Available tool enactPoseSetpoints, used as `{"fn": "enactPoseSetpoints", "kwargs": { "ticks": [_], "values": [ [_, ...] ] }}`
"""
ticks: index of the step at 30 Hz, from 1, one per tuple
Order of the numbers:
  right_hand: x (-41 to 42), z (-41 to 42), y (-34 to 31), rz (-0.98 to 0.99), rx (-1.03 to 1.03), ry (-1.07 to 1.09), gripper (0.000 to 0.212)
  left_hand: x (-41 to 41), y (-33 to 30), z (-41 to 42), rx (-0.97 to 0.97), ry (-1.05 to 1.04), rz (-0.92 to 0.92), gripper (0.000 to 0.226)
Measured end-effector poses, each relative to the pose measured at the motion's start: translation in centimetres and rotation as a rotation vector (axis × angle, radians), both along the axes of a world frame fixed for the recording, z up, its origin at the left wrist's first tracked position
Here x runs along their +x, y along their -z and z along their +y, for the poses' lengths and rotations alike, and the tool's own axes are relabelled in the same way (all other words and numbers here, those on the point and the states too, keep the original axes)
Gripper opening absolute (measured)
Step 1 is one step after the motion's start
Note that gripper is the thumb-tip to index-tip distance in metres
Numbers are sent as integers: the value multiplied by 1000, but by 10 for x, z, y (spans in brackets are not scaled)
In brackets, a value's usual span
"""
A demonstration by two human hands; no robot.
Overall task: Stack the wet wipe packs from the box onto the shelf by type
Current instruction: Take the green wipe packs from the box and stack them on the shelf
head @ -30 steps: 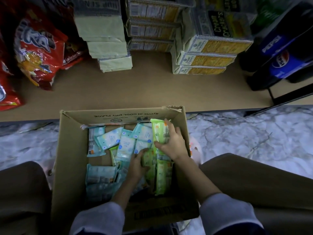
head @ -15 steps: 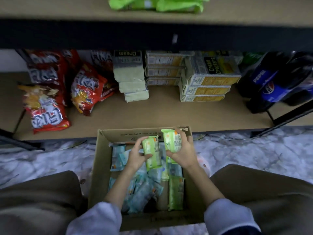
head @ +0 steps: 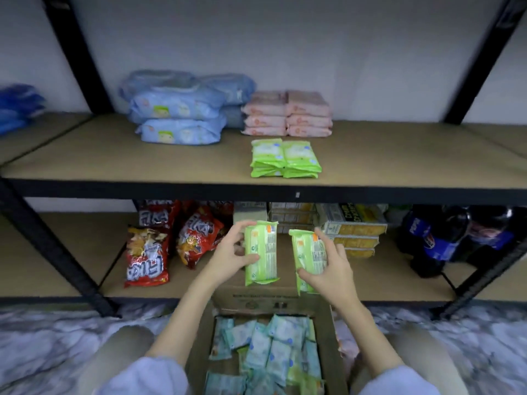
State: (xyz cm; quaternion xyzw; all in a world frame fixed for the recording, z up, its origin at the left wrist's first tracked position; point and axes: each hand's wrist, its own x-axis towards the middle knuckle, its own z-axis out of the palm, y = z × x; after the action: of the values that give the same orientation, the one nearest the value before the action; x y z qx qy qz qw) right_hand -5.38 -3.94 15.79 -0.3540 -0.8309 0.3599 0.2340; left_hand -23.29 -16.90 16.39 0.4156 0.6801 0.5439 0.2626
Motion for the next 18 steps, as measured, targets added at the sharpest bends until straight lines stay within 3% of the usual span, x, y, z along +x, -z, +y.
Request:
{"fn": "enactPoseSetpoints", "kwargs": {
  "ticks": [4, 8, 13, 18],
  "values": [
    [-7, 5, -47, 126, 68, -13, 90, -9, -62, -6, 111, -15, 65, 60],
    [-18, 20, -91, 252, 87, 16, 76, -27, -106, -2, 212, -17, 107, 50],
    [-37, 44, -137, 263, 152, 52, 57, -51, -140, 19, 243, -59, 102, 35],
    [-60, 63, -166, 208, 110, 86, 56, -62, -156, 51, 214, -127, 103, 29]
  ]
}}
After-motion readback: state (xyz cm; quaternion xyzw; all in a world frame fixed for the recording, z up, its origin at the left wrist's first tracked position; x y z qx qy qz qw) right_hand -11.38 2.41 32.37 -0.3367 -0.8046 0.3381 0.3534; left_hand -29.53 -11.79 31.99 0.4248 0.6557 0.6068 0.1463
